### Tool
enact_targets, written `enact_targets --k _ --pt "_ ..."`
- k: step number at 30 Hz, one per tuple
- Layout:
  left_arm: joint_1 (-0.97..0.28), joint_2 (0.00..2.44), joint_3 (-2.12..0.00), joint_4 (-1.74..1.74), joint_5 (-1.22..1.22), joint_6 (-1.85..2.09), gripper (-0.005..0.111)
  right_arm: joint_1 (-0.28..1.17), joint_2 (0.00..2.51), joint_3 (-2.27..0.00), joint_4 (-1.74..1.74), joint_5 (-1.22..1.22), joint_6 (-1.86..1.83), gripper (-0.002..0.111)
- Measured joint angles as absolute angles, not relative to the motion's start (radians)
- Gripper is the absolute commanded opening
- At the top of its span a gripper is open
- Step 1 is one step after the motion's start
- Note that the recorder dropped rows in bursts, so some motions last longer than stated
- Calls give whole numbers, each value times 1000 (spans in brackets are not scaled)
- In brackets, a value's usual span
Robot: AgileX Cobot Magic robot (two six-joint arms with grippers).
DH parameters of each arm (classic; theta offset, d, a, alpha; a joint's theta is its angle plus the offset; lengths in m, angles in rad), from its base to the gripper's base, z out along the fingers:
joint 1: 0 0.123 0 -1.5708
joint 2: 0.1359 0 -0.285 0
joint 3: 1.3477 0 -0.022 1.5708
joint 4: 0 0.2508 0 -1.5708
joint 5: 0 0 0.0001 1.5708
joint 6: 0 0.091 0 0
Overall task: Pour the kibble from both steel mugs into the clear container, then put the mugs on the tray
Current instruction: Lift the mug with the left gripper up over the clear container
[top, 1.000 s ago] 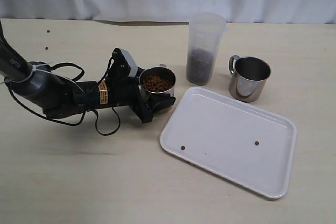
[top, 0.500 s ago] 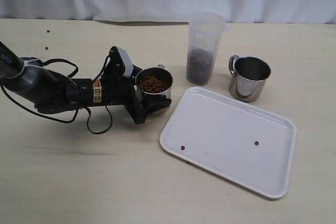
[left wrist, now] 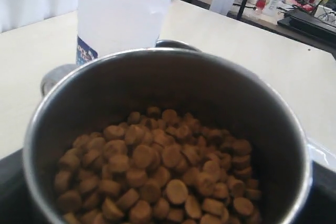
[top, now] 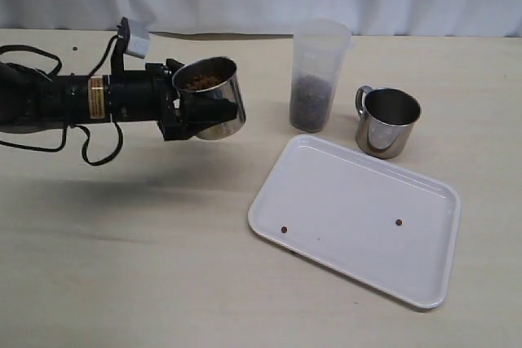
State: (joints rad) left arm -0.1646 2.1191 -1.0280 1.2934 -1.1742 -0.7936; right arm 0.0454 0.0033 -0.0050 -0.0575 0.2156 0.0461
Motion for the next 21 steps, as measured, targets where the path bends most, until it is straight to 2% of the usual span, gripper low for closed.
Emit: enact_targets --k 4,10,15,21 --pt "-170 2011 -1026 1367 -1040 -927 0 45 3 -5 -57 216 46 5" --pt "-230 1838 -992 1389 -679 -1010 0 45 3 -5 -57 216 46 5" --pt "-340 1724 -981 1354 -417 -1016 0 45 3 -5 -57 216 46 5" --pt "-471 1701 -1019 1245 -251 -921 0 45 3 -5 -57 216 46 5"
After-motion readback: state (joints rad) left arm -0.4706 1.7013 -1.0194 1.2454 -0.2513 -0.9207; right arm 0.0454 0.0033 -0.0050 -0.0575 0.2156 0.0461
